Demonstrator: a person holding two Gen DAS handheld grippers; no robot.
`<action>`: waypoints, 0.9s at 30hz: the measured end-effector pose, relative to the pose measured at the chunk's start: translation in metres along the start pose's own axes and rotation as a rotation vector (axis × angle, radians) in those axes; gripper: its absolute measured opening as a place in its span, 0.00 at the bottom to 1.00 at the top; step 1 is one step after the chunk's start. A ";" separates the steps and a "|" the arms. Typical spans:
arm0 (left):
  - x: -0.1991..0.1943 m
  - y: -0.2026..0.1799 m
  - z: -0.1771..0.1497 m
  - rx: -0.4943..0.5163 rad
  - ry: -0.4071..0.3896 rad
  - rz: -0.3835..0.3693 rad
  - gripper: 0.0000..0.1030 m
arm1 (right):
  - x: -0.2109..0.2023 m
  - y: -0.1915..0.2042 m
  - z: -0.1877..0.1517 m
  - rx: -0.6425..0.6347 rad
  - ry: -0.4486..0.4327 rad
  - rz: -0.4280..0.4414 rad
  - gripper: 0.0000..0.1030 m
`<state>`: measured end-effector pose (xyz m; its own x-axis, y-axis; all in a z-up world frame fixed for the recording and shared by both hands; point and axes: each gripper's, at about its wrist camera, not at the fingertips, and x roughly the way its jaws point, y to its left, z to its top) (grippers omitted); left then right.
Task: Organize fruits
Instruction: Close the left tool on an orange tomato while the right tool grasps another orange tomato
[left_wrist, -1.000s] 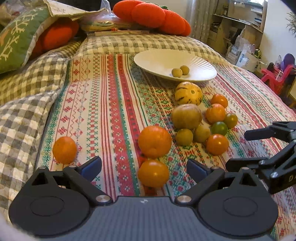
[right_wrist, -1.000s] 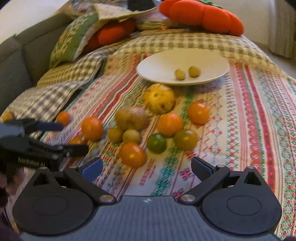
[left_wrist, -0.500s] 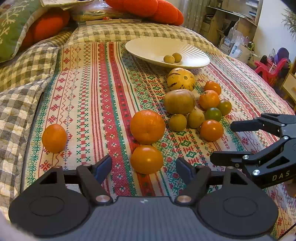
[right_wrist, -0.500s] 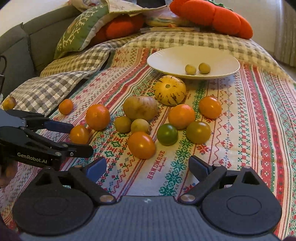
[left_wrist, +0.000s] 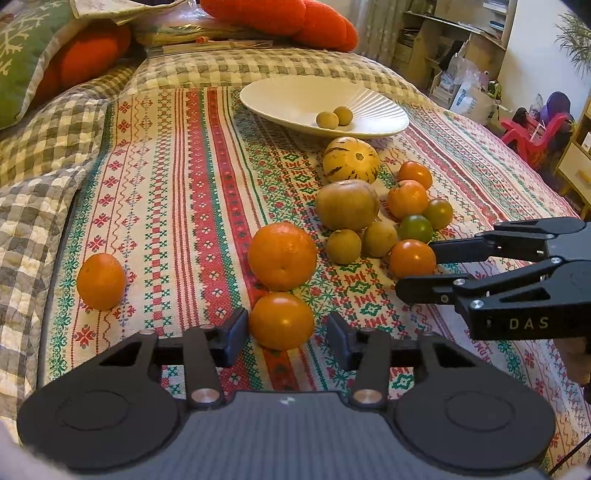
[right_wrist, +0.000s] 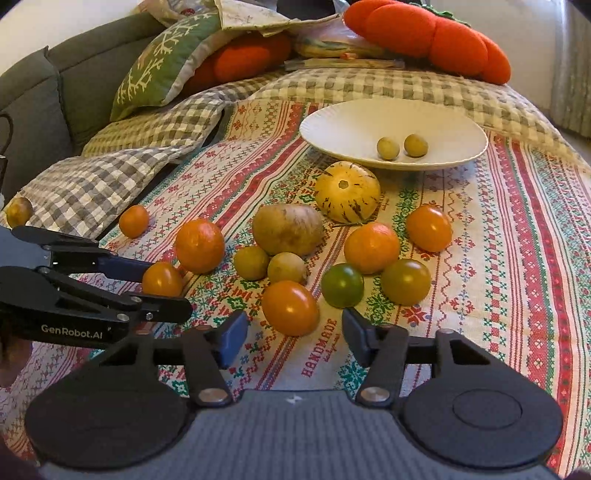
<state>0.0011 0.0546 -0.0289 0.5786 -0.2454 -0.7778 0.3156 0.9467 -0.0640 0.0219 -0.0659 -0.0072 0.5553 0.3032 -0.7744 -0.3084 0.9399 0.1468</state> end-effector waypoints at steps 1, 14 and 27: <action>0.000 0.000 0.000 0.002 0.000 0.001 0.27 | 0.000 0.000 0.000 0.000 0.001 0.002 0.46; 0.001 0.001 0.001 0.006 0.002 0.009 0.20 | 0.003 -0.001 0.002 0.006 -0.006 0.016 0.31; 0.000 -0.001 0.001 0.022 0.010 -0.013 0.19 | 0.001 0.001 0.005 -0.017 -0.014 0.018 0.28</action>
<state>0.0010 0.0533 -0.0280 0.5668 -0.2551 -0.7834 0.3392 0.9388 -0.0603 0.0257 -0.0642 -0.0048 0.5603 0.3219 -0.7631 -0.3314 0.9315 0.1497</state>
